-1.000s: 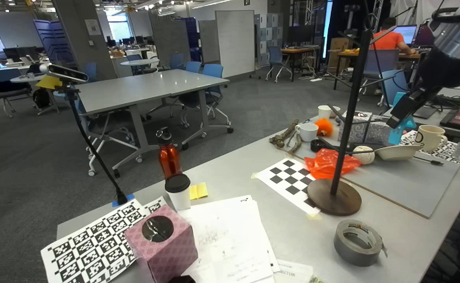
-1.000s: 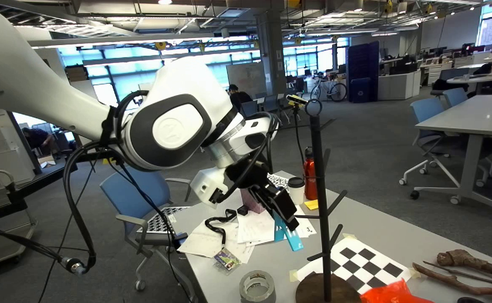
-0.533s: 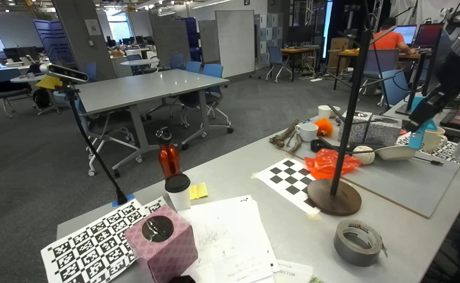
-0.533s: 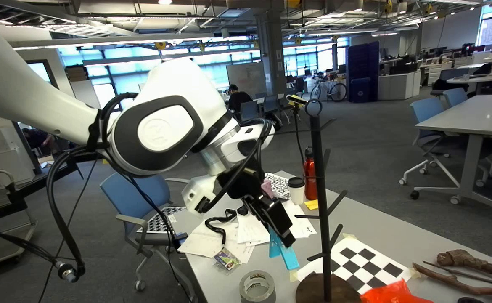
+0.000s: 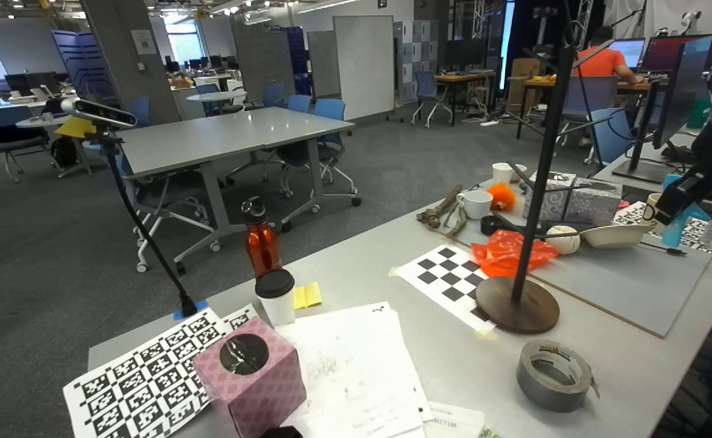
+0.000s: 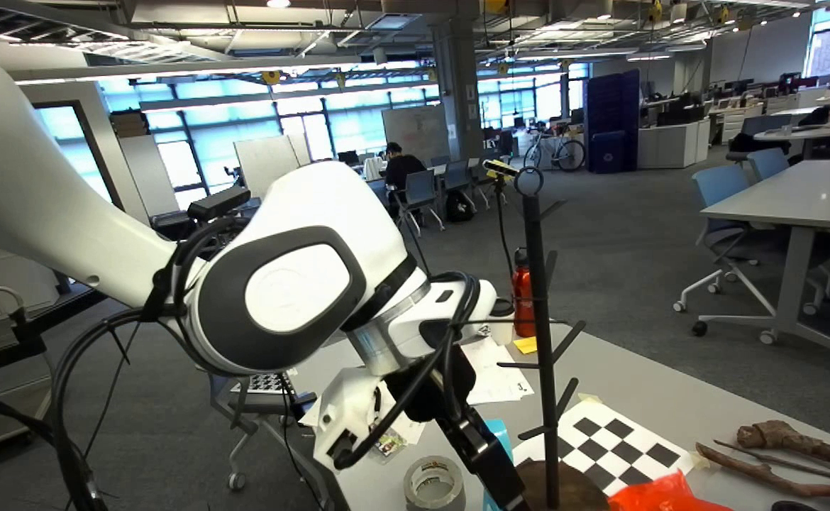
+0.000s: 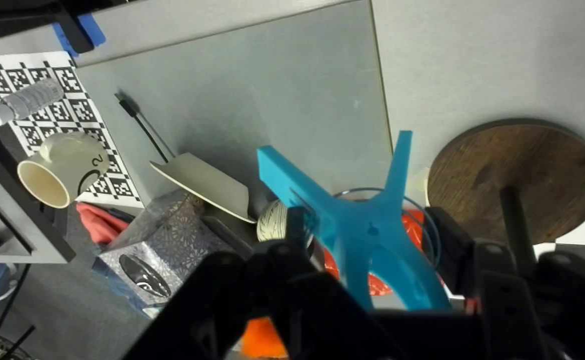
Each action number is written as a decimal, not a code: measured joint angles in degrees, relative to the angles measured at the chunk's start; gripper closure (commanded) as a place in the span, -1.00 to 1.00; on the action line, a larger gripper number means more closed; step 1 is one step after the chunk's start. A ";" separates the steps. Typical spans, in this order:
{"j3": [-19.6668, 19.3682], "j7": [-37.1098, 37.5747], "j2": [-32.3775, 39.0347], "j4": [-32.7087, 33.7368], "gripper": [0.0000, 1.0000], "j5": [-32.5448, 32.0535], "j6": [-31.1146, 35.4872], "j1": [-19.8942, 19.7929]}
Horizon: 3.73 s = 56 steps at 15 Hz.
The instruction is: Place the peg on the table, hang the gray masking tape on the stand, then put it on the table
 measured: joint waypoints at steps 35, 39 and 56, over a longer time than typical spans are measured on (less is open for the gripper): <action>-8.73 -8.37 35.43 17.26 -1.00 28.70 18.65 4.51; -9.48 -10.10 34.43 16.69 -1.00 28.73 18.49 6.31; -3.48 -18.70 21.13 4.16 -1.00 31.29 13.37 7.88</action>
